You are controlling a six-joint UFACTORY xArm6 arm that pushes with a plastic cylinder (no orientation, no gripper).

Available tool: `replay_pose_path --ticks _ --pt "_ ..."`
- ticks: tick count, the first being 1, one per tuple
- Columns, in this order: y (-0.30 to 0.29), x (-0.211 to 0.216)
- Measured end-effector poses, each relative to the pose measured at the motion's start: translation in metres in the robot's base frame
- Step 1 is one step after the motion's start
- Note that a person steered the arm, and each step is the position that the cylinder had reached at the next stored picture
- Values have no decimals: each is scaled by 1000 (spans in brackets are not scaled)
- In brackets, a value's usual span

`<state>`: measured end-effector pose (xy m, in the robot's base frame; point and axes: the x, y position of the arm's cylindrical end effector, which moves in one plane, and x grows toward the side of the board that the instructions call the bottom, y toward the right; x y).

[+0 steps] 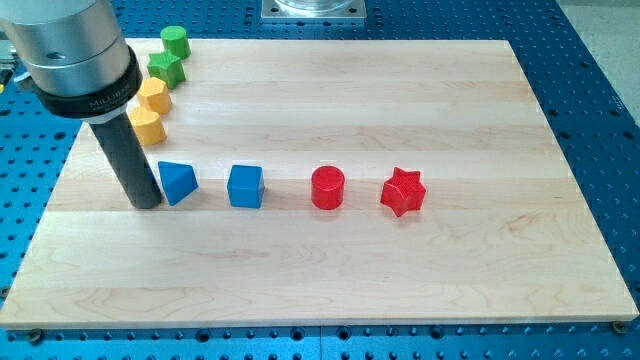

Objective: Point your arm at the bottom left corner of the board

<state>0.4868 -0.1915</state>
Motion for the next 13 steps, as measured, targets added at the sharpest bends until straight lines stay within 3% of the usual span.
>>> replay_pose_path --ticks 10,11,13 --pt "-2 2" --pt "0 48" --pt "10 63"
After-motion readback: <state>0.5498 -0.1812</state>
